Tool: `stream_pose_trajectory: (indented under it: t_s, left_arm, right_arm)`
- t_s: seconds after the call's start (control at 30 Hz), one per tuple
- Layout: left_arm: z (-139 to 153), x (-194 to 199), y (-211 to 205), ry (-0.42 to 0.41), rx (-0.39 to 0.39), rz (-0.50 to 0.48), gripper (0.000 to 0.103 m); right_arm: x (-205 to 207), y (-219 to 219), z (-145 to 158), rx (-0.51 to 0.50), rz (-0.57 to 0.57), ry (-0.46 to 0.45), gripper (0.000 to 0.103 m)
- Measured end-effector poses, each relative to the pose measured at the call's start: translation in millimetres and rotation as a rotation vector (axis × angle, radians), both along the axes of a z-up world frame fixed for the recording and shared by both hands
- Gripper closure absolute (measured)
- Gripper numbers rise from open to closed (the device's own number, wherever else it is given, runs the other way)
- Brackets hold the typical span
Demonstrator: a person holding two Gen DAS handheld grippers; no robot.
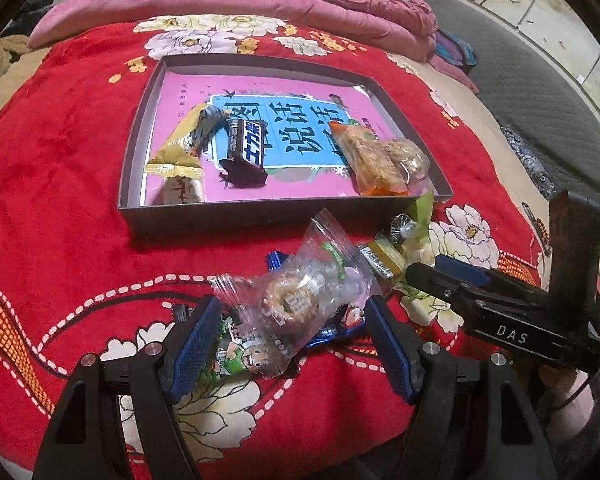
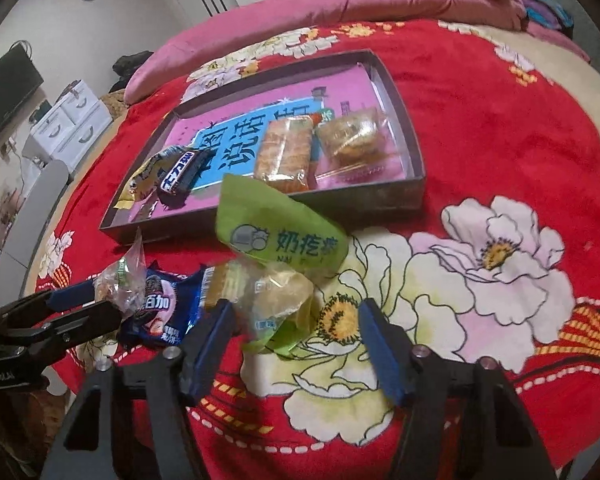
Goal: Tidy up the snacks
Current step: 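Grasp the clear candy bag with the left gripper while the right grasps the green milk-tablet bag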
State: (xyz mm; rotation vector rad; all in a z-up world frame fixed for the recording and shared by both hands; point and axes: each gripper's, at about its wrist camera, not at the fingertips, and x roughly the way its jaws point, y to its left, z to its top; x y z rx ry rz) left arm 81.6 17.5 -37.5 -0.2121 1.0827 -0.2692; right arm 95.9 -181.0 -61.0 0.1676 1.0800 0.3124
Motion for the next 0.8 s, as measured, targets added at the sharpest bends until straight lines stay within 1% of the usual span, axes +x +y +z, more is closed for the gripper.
stream_pose_trajectory:
  t_s: [0.07,0.13,0.27,0.37,0.5,0.57,0.63,0.67,0.73,0.77,0.8]
  left_arm:
    - [-4,3,1,0.011,-0.005,0.008,0.027]
    - [-8,5,2,0.023,-0.01,0.017,0.028]
    - [-8,9,4,0.019,-0.024,0.027,0.028]
    - [-5,13,7,0.011,-0.033,0.032,0.027]
    - [-3,21,8,0.0,-0.038,0.019,0.028]
    - [-5,25,6,0.005,-0.027,0.001,0.028]
    - [-8,29,5,0.01,-0.027,-0.006,0.032]
    - [-10,30,5,0.016,-0.031,-0.006,0.036]
    - [-15,32,4,0.029,-0.029,-0.004,0.041]
    - [-16,33,4,0.031,-0.028,-0.004,0.047]
    - [-18,33,4,0.033,-0.026,-0.002,0.051]
  right_arm:
    - [4,0,-2,0.025,0.007,-0.001,0.046]
    - [7,3,-5,0.028,0.014,0.002,0.05]
    - [12,10,-9,0.024,0.036,-0.007,0.057]
    - [13,10,-7,0.043,0.048,-0.024,0.065]
    - [11,8,-6,0.052,0.054,-0.033,0.066]
    - [10,7,-6,0.06,0.051,-0.032,0.066]
    - [9,6,-4,0.061,0.049,-0.036,0.066]
    - [8,6,-4,0.06,0.05,-0.039,0.066]
    - [7,5,-2,0.055,0.051,-0.045,0.066]
    - [6,5,-1,0.056,0.051,-0.05,0.066]
    - [5,4,0,0.057,0.052,-0.051,0.066]
